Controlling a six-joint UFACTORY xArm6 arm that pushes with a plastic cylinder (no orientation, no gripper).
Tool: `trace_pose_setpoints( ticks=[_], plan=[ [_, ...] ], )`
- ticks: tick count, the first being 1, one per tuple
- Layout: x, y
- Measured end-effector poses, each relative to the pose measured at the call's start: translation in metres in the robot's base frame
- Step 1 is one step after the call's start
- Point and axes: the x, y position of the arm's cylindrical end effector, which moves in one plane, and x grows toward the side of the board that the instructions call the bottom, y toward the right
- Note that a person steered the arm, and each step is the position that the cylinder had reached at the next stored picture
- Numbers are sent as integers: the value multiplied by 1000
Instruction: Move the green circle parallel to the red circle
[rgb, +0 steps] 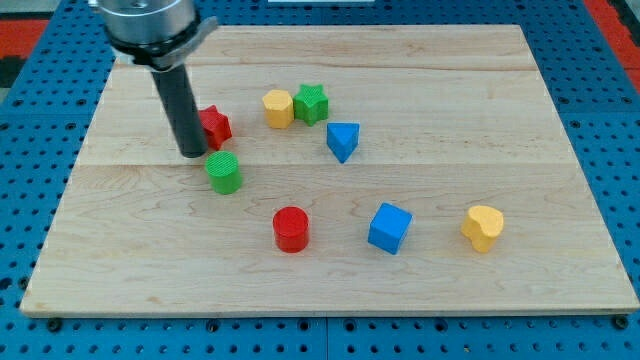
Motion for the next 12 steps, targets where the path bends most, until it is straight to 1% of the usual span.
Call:
trace_pose_setpoints(
  ticks=[1,2,3,4,7,8,9,10,11,12],
  plan=[
    [14,39],
    [-12,50],
    [16,82],
    [30,44],
    [73,12],
    [80,-9],
    [40,-18],
    [54,4],
    [50,37],
    [50,38]
  ],
)
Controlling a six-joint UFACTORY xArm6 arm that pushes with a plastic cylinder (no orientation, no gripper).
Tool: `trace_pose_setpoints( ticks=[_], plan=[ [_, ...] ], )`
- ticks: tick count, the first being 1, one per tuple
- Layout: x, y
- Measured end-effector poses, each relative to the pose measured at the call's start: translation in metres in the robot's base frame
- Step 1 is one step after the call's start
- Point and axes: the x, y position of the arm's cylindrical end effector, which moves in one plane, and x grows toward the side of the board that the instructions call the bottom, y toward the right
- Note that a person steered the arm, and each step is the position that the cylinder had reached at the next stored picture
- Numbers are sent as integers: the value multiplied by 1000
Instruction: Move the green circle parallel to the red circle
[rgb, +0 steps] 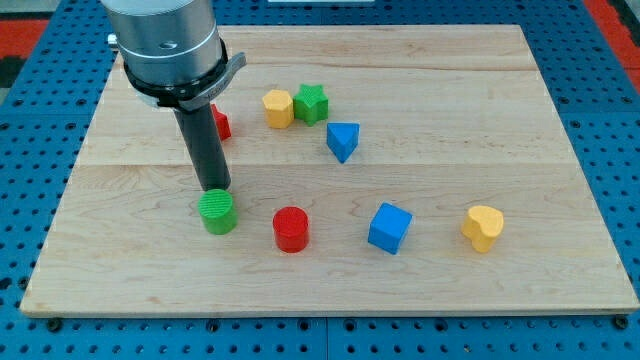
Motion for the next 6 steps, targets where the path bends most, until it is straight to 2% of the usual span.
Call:
trace_pose_setpoints(
  ticks=[6],
  plan=[
    [28,-1]
  ],
)
